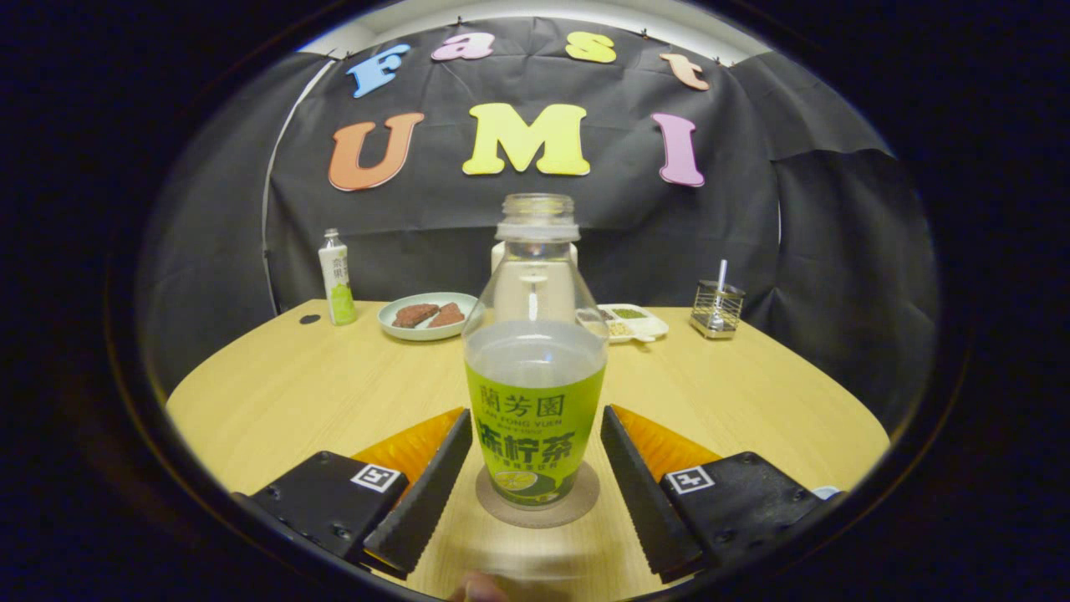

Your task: Take the bottle from table, then pour the juice into the cup, finally place the bottle on the coaster

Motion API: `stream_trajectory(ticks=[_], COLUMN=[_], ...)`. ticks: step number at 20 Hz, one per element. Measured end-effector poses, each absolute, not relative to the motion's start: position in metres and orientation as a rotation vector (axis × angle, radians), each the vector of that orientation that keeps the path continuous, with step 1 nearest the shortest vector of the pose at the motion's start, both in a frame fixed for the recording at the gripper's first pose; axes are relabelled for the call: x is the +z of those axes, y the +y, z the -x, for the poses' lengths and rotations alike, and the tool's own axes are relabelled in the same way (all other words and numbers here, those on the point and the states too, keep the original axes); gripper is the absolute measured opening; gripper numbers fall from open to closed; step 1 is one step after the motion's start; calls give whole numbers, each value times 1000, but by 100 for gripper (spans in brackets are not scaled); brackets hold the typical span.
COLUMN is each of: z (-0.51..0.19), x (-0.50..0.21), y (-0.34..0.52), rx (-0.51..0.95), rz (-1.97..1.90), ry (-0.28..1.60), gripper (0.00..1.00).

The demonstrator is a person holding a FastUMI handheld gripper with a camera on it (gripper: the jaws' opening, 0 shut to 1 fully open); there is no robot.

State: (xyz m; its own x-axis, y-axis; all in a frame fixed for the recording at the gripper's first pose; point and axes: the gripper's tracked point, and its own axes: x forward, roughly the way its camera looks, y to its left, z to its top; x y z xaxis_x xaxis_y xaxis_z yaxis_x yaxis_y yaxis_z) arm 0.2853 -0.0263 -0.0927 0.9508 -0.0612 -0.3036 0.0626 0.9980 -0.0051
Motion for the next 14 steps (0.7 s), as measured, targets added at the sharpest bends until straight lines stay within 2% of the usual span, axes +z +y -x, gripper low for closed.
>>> stream_trajectory(ticks=[7,14], z=[-262,-200], x=[-73,-31], y=[-15,-7], rx=[-38,-62], rz=[63,74], ry=[259,180], gripper=[100,100])
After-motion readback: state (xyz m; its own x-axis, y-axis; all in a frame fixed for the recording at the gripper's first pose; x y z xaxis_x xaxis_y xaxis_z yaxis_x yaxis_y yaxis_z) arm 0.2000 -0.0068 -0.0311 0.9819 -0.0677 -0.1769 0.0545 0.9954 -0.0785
